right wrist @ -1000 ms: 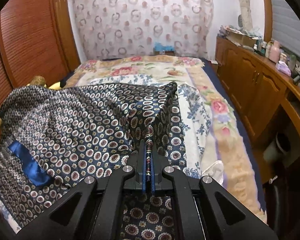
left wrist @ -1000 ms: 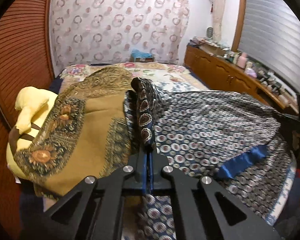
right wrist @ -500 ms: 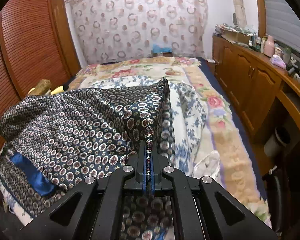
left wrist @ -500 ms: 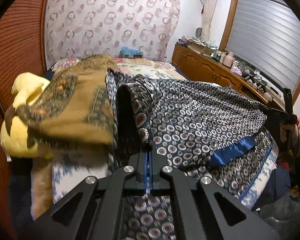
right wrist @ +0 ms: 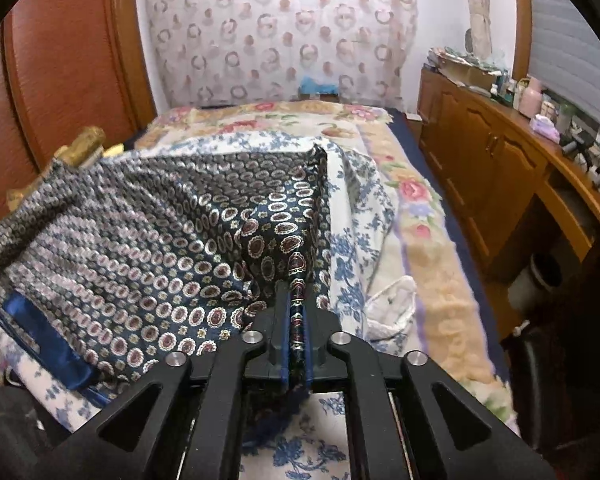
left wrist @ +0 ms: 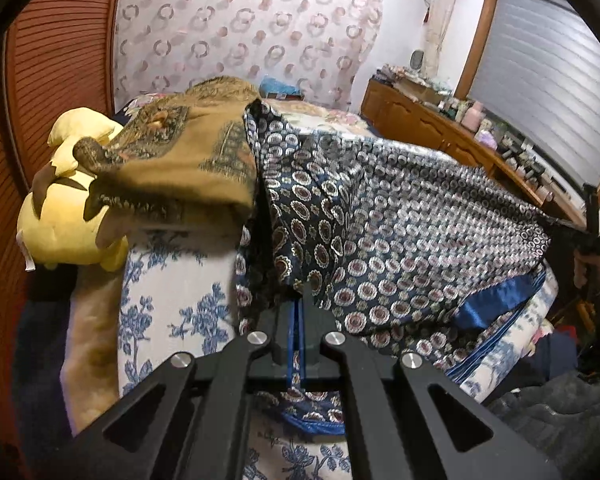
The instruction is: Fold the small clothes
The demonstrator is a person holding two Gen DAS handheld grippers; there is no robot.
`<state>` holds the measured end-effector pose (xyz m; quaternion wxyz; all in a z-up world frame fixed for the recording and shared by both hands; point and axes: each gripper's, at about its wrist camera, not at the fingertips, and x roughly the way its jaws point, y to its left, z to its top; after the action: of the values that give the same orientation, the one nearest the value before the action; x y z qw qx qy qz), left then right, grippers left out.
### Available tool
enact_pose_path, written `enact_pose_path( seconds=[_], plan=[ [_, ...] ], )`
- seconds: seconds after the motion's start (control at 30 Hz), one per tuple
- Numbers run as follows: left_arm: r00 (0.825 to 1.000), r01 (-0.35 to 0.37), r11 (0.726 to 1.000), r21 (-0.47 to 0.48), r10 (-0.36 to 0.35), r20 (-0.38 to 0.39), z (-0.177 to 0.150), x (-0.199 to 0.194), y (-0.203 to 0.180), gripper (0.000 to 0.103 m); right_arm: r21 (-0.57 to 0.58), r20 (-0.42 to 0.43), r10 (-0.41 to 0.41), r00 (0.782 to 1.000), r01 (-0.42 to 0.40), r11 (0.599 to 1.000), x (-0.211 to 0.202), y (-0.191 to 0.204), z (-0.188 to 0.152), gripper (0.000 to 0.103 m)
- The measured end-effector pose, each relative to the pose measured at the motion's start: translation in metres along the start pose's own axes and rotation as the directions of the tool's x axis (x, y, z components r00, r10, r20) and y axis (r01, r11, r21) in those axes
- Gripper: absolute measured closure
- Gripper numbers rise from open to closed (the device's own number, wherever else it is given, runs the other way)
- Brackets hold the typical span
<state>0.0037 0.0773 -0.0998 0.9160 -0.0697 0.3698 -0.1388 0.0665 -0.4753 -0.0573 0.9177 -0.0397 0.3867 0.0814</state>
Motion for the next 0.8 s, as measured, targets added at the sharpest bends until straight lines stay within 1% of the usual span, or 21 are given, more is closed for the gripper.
enact_pose_path(
  seconds=[0.03, 0.07, 0.1, 0.13, 0.2, 0.27, 0.47, 0.6, 0.7, 0.8],
  plan=[
    [1.000, -0.005, 1.000, 0.004, 0.005, -0.002, -0.002, 0.001, -0.002, 0.103, -0.005, -0.004, -0.013, 1.000, 0.013, 1.000, 0.002, 0.002, 0.001, 0.084],
    [1.000, -0.008, 1.000, 0.012, 0.008, -0.005, -0.002, 0.002, -0.003, 0.103, -0.009, -0.002, -0.022, 1.000, 0.022, 1.000, 0.001, 0.003, 0.000, 0.081],
    [1.000, -0.008, 1.000, 0.016, 0.008, -0.006, -0.002, 0.002, -0.004, 0.103, -0.014, 0.004, -0.028, 1.000, 0.028, 1.000, 0.001, 0.005, 0.000, 0.075],
    [1.000, -0.005, 1.000, 0.022, 0.005, -0.007, -0.002, 0.003, -0.006, 0.103, -0.020, 0.010, -0.033, 0.999, 0.033, 0.999, 0.001, 0.007, 0.000, 0.064],
    [1.000, -0.003, 1.000, 0.029, 0.003, -0.007, -0.002, 0.002, -0.009, 0.103, -0.033, 0.024, -0.047, 0.999, 0.048, 0.998, 0.000, 0.012, 0.003, 0.048],
    [1.000, -0.006, 0.999, 0.032, 0.006, -0.009, -0.002, 0.001, -0.011, 0.103, -0.047, 0.042, -0.056, 0.998, 0.058, 0.997, -0.002, 0.018, 0.005, 0.047],
    [1.000, -0.006, 0.999, 0.045, 0.007, -0.022, -0.009, -0.004, -0.020, 0.103, -0.088, 0.037, -0.008, 0.999, 0.011, 0.996, 0.012, 0.046, 0.012, 0.045],
    [0.999, -0.018, 0.999, 0.046, 0.020, -0.032, -0.014, -0.004, -0.022, 0.103, -0.112, 0.005, 0.036, 0.999, -0.035, 0.993, 0.031, 0.067, 0.008, 0.045],
    [0.998, -0.051, 0.997, 0.052, 0.052, -0.029, -0.011, -0.003, -0.021, 0.103, -0.131, -0.023, 0.062, 0.998, -0.064, 0.989, 0.046, 0.080, 0.006, 0.045],
    [0.999, -0.045, 0.998, 0.040, 0.046, -0.023, -0.008, -0.003, -0.017, 0.101, -0.142, -0.051, 0.078, 0.996, -0.085, 0.986, 0.058, 0.091, 0.003, 0.045]
  ],
)
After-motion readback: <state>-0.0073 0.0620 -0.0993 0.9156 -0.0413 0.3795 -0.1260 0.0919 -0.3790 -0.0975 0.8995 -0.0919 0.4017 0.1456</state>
